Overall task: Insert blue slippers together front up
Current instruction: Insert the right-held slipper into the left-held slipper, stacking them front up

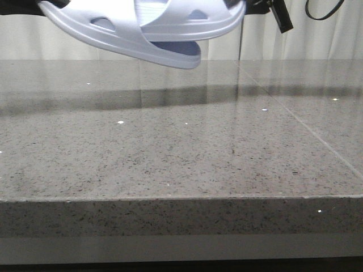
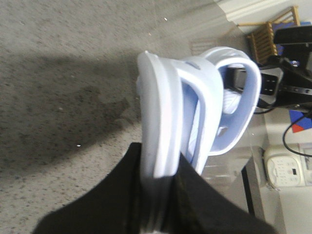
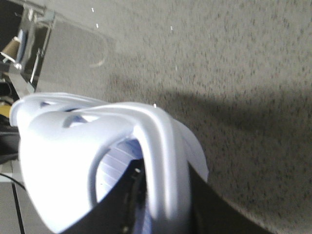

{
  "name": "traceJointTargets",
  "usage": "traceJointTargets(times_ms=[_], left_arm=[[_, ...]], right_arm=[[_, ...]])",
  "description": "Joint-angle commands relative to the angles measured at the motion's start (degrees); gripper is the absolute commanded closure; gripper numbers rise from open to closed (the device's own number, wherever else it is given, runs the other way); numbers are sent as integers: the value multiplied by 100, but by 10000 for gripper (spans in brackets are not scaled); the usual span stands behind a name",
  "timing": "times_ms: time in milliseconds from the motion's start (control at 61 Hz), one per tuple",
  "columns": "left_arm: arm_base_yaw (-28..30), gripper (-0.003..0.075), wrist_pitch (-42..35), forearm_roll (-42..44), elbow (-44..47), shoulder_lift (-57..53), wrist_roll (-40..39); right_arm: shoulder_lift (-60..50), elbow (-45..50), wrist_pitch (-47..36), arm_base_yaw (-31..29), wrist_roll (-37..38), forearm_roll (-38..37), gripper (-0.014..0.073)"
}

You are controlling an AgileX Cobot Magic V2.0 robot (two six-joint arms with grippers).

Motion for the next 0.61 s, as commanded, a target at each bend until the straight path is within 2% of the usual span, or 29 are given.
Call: traceJointTargets(times_ms=[0,360,590], left_arm=[[-102,739,703,-830,-147,-280,-37],[-102,739,703,-830,-147,-280,-37],[-102,739,703,-830,-147,-280,-37]], right_arm=[[-371,-198,491,-54,60,349,356],[-781,-198,694,-883,152,85,356],[-1083,-198,664,-1225,158,-387,358]])
